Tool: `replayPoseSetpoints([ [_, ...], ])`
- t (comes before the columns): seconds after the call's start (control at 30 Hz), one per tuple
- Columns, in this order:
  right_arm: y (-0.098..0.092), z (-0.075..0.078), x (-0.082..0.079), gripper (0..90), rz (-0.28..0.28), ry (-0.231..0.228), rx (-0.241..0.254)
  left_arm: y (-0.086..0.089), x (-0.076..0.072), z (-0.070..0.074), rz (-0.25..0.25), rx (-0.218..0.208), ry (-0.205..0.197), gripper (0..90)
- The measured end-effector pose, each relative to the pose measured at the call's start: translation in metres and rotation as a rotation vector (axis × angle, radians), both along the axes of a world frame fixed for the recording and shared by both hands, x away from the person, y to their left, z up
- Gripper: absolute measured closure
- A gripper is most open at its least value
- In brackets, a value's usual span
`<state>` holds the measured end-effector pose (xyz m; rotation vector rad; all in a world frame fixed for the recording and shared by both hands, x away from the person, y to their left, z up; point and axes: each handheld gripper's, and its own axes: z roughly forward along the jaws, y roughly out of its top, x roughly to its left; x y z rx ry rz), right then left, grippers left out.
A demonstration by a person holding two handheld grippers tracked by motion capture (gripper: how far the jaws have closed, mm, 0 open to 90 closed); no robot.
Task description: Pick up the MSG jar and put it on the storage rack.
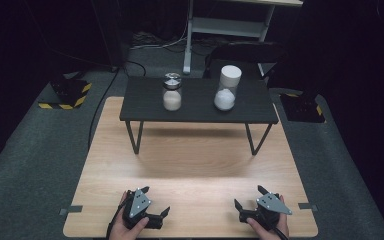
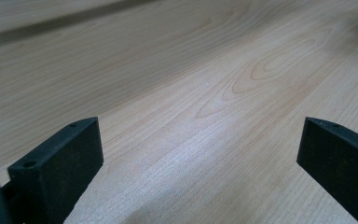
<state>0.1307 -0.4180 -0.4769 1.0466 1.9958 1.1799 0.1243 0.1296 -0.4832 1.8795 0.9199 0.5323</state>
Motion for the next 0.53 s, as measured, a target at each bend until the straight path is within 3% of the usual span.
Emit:
replayPoseSetpoints([
  [0.33, 0.0029, 0.0003, -0.0007, 0.6, -0.002, -0.003, -0.016, 0.0018, 0.0012, -0.0002, -0.004, -0.008, 0.006, 0.2],
  [0.53, 0.0035, -0.0009, -0.0028, 0.6, 0.005, -0.018, -0.025, 0.0009, 0.0081, 0.0018, -0.003, -0.01, 0.031, 0.3],
])
